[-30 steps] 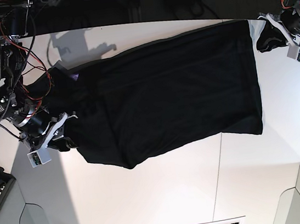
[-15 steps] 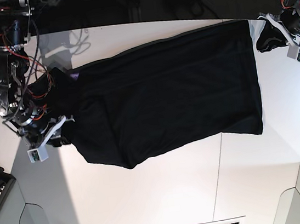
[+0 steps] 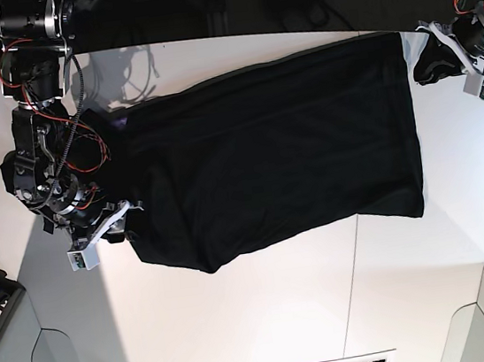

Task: Layout the t-shirt on the table in an organized manner, then fold the t-shirt properly
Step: 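Pull the held corner with the right gripper away from the left gripper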

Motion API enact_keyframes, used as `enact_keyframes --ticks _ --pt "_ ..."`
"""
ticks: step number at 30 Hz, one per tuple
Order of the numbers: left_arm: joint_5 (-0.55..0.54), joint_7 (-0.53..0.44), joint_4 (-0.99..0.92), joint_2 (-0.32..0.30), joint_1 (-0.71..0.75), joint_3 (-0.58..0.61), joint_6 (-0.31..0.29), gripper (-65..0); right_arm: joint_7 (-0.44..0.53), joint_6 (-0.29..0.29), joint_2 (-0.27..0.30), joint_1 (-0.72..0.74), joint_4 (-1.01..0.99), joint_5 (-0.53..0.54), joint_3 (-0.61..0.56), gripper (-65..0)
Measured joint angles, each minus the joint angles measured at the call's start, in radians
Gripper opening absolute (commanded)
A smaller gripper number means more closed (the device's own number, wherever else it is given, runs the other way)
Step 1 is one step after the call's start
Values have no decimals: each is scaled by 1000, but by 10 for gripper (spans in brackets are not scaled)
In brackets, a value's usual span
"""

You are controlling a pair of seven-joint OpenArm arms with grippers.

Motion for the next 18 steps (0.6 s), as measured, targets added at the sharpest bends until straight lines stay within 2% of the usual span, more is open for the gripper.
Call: enact_keyframes --ticks 18 --pt "0 0 0 0 0 0 0 -578 0 0 -10 2 27 40 0 -406"
